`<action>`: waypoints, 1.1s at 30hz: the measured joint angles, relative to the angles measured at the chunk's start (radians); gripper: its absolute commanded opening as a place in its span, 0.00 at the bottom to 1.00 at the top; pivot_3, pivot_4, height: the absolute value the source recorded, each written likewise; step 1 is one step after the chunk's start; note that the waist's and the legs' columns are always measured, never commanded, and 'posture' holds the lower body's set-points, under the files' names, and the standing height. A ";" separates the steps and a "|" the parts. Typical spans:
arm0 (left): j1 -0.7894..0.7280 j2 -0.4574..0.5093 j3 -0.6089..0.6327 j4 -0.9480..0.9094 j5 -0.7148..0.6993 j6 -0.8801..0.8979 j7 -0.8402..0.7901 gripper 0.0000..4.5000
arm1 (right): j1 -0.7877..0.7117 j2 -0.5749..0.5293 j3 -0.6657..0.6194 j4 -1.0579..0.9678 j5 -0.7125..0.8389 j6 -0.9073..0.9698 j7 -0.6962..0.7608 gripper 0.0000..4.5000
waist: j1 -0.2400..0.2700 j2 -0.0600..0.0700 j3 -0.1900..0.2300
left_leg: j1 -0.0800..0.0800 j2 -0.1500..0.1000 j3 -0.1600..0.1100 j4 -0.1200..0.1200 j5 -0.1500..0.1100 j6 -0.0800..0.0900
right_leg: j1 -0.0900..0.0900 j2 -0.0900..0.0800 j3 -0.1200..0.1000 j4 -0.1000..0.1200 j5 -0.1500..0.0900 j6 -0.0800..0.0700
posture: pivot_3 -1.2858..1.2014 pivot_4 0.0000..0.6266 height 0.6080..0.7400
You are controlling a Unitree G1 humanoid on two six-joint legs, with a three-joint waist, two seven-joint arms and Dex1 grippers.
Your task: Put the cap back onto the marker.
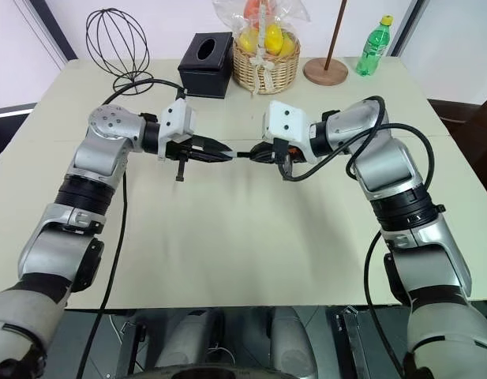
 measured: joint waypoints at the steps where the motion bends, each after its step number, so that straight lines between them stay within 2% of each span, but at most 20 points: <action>1: 0.000 -0.001 0.001 0.000 0.000 0.007 0.000 0.00 | 0.000 0.002 0.001 0.000 -0.008 -0.009 -0.001 0.00 | 0.000 0.000 0.000 | 0.000 0.000 0.000 0.000 0.000 0.000 | 0.000 0.000 0.000 0.000 0.000 0.000 | 0.52 0.24 1.00; 17: 0.000 -0.052 0.014 0.032 0.014 0.048 0.045 0.00 | 0.000 0.008 -0.004 0.007 -0.075 -0.032 -0.004 0.00 | 0.001 0.000 0.000 | 0.000 0.000 0.000 0.000 0.000 0.000 | 0.000 0.000 0.000 0.000 0.000 0.000 | 0.52 0.24 1.00; 24: 0.000 -0.070 0.034 0.030 0.004 0.170 0.034 0.00 | 0.009 0.008 -0.004 0.008 -0.086 -0.045 -0.003 0.00 | 0.001 0.000 0.000 | 0.000 0.000 0.000 0.000 0.000 0.000 | 0.000 0.000 0.000 0.000 0.000 0.000 | 0.52 0.24 1.00; 33: -0.001 -0.076 0.044 0.029 0.004 0.192 0.032 0.00 | 0.010 0.009 -0.003 0.008 -0.129 -0.104 -0.004 0.00 | 0.001 0.000 0.000 | 0.000 0.000 0.000 0.000 0.000 0.000 | 0.000 0.000 0.000 0.000 0.000 0.000 | 0.52 0.24 1.00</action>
